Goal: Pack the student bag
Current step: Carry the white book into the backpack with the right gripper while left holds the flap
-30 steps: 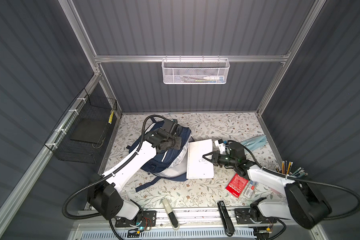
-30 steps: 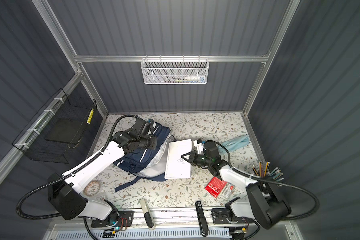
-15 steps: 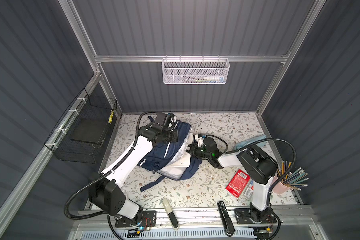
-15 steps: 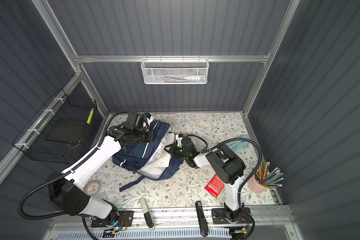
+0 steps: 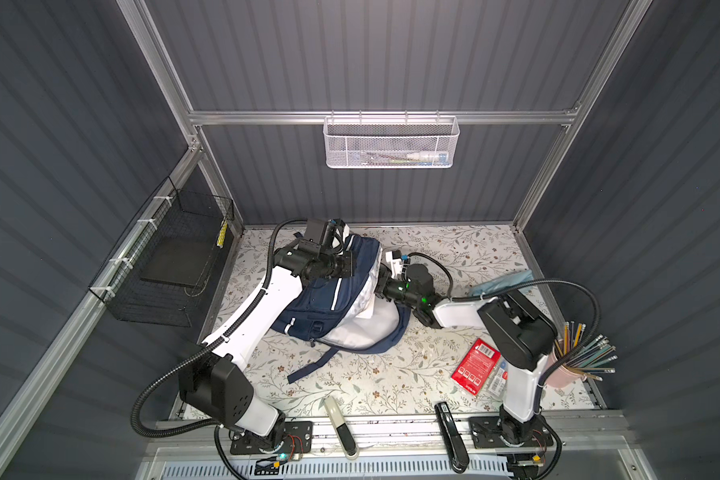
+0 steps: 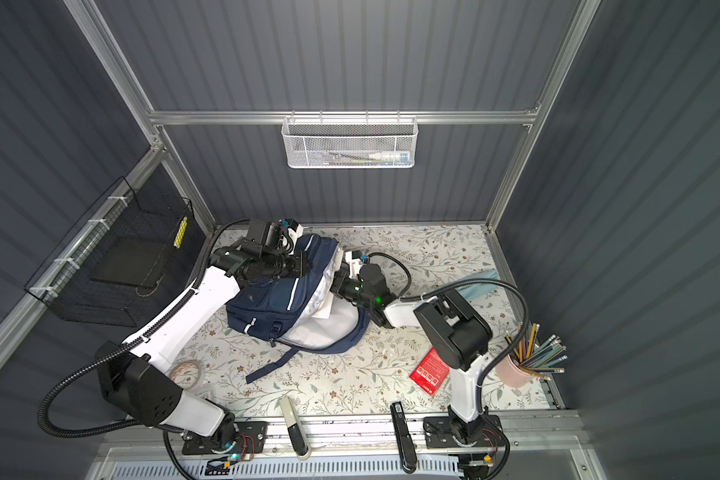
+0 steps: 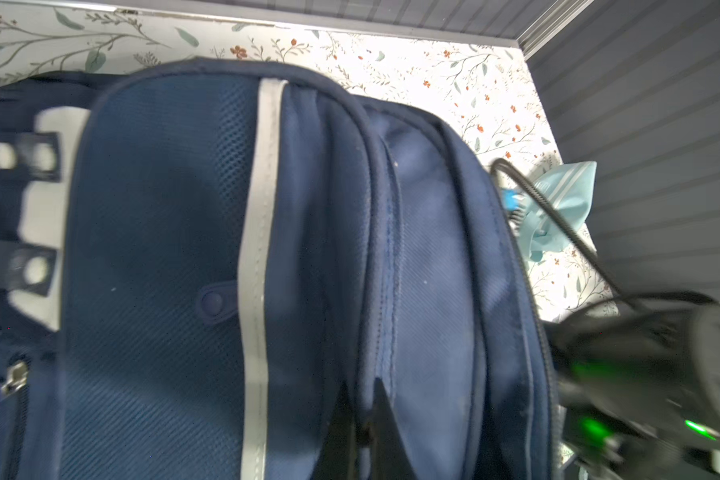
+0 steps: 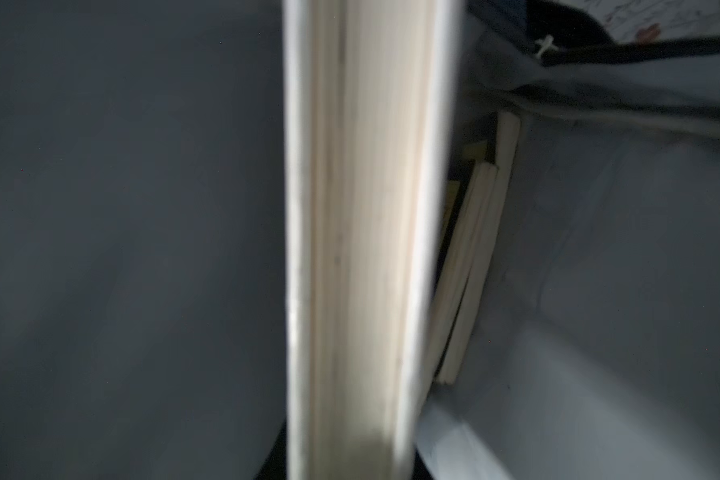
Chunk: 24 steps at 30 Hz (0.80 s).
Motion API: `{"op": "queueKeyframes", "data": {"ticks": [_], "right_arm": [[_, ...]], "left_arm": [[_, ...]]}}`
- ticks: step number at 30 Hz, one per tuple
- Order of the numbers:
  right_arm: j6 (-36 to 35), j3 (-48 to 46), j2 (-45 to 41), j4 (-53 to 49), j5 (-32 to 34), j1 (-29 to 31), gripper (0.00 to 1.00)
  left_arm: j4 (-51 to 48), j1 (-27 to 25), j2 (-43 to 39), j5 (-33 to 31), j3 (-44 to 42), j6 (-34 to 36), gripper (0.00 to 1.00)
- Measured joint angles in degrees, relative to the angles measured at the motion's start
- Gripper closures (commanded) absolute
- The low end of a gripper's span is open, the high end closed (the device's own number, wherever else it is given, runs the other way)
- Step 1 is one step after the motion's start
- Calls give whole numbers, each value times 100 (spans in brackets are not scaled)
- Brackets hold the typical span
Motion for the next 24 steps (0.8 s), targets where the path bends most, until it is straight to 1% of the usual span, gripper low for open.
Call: {"op": "queueKeyframes", "data": {"ticks": [4, 5, 6, 8, 9, 10, 12, 14, 17, 19, 22, 24], "right_arm": [[-11, 988, 925, -494, 118, 63, 100], [-2, 1196, 1121, -673, 127, 87, 98], [20, 1351, 1255, -822, 92, 101, 91], [17, 1659, 1384, -1088, -52, 122, 61], [-63, 1707, 1346, -1198, -66, 133, 54], [-157, 1674, 1255, -1292, -79, 131, 49], [-304, 1305, 896, -1458, -109, 101, 45], [-422, 544, 273, -1578, -170, -15, 41], [-684, -527, -763, -1893, -190, -380, 37], [-960, -1047, -1438, -2256, -125, -634, 35], [-1526, -1690, -2610, -3080, 201, -850, 33], [-1878, -2002, -3348, -3626, 498, -820, 31]], "left_arm": [[96, 15, 31, 79, 0, -153, 100], [122, 15, 48, 125, 0, -192, 100], [144, 15, 61, 162, -2, -232, 100], [260, 15, 85, 236, -74, -315, 100], [341, 15, 87, 249, -144, -348, 100], [420, 15, 87, 258, -223, -391, 100], [575, 13, 90, 258, -411, -446, 100], [737, 9, 105, 262, -619, -498, 100], [997, -39, 214, 339, -844, -584, 100], [1123, -63, 315, 393, -903, -627, 100], [1303, -66, 417, 496, -992, -673, 84], [1462, -66, 420, 527, -1106, -745, 62]]}}
